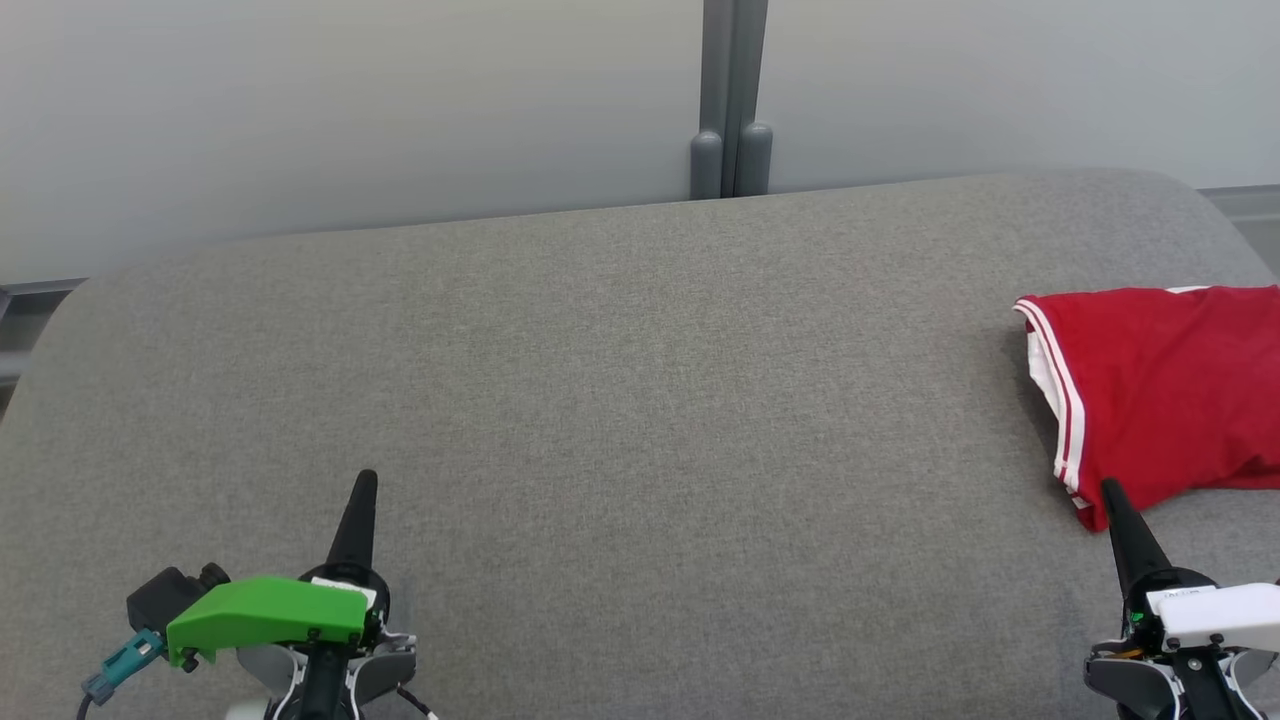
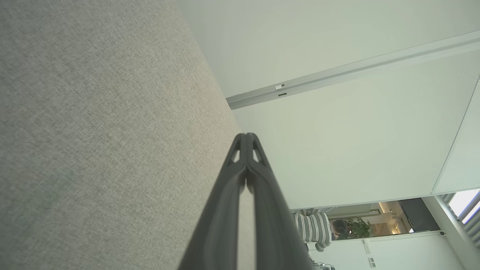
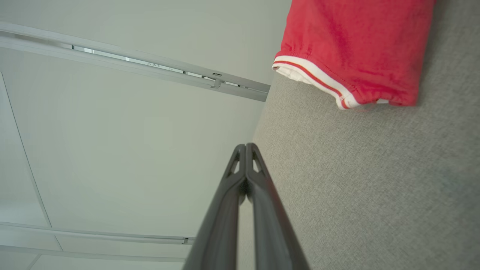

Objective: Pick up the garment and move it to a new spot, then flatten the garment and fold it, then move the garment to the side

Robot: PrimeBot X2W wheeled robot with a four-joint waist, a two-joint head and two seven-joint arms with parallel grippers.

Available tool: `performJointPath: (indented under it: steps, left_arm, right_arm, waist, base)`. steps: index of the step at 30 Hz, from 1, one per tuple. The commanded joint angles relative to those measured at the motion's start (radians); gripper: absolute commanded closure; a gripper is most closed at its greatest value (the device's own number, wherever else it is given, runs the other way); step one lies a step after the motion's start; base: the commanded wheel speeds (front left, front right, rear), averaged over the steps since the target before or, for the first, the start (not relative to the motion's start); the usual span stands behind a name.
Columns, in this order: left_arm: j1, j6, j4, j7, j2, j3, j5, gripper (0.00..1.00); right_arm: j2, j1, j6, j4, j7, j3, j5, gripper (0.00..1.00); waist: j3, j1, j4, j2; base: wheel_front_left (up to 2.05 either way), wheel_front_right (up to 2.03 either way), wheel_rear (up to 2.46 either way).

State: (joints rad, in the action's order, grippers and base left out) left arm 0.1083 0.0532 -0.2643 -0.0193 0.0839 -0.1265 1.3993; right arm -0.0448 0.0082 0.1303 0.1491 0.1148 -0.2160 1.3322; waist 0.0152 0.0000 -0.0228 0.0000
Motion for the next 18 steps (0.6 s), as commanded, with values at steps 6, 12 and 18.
performJointPath:
  steps: [6,12,18]
  left_arm:
    - [0.022,0.023,0.002,0.010,-0.005,0.020,0.054,1.00]
    - [0.028,0.034,-0.001,0.019,-0.012,0.031,0.093,1.00]
    - [0.032,0.047,-0.004,0.030,-0.019,0.044,0.128,1.00]
  right_arm:
    - [-0.007,-0.019,0.001,-0.002,0.020,-0.014,0.063,1.00]
    - [-0.007,-0.020,0.001,0.000,0.032,-0.023,0.111,1.00]
    - [-0.007,-0.019,0.001,0.001,0.044,-0.031,0.156,1.00]
  waist:
    - [-0.003,0.0000,0.004,0.0000]
    - [-0.005,0.0000,0.007,0.0000]
    - [-0.008,0.0000,0.011,0.0000]
  base:
    - [0.00,0.00,0.00]
    - [0.00,0.00,0.00]
    - [0.00,0.00,0.00]
